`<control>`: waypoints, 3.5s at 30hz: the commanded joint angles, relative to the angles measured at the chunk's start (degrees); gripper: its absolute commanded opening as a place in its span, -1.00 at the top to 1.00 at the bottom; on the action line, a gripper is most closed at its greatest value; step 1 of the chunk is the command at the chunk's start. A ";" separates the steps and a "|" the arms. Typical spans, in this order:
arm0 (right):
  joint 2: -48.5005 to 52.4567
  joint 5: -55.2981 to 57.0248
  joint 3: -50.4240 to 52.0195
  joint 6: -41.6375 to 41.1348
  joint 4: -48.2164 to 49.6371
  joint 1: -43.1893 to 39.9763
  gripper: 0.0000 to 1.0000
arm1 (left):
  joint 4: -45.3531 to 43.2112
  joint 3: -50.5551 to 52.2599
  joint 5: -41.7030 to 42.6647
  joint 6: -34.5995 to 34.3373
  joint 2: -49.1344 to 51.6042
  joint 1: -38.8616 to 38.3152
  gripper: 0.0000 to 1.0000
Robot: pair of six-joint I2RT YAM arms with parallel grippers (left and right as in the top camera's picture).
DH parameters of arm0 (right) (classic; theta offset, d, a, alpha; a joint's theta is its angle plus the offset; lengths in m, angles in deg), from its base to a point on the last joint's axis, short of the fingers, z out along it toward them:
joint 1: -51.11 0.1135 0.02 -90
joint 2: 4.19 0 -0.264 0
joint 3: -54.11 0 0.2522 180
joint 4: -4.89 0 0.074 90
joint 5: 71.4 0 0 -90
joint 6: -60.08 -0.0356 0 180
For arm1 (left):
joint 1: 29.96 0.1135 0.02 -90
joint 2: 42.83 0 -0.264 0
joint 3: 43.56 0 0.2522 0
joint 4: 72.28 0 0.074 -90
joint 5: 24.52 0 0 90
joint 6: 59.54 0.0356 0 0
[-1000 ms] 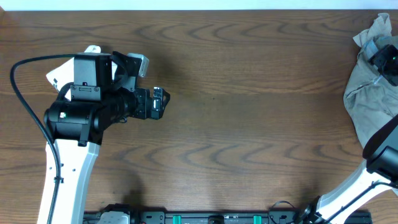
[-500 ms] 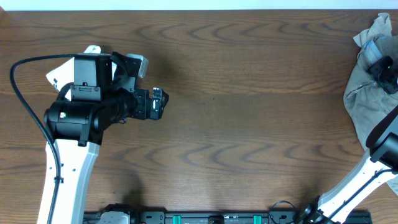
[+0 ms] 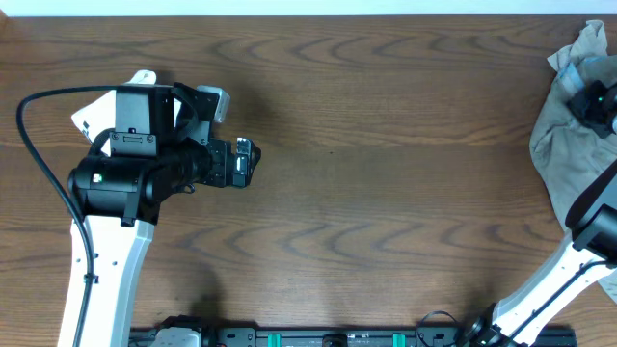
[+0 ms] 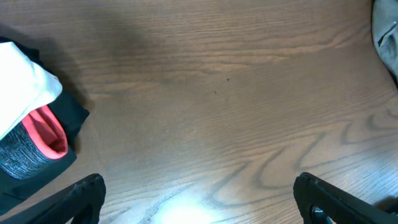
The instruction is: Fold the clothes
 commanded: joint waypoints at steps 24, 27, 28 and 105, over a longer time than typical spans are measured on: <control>-12.44 -10.71 -0.57 8.50 -23.32 50.29 0.97 | 0.17 -0.98 -9.51 0.39 -4.17 -0.07 -0.96; -12.13 -10.91 -0.55 10.45 -23.28 56.81 0.97 | 0.20 -0.98 -10.32 0.37 -4.61 -0.07 -0.96; -12.13 -10.58 -0.55 11.93 -23.06 58.45 0.97 | 0.20 -0.98 -10.58 0.37 -4.63 -0.07 -0.96; 3.89 16.00 -1.99 1.99 -33.46 -4.59 0.97 | -0.98 -0.76 -15.56 -4.66 46.77 -13.79 0.88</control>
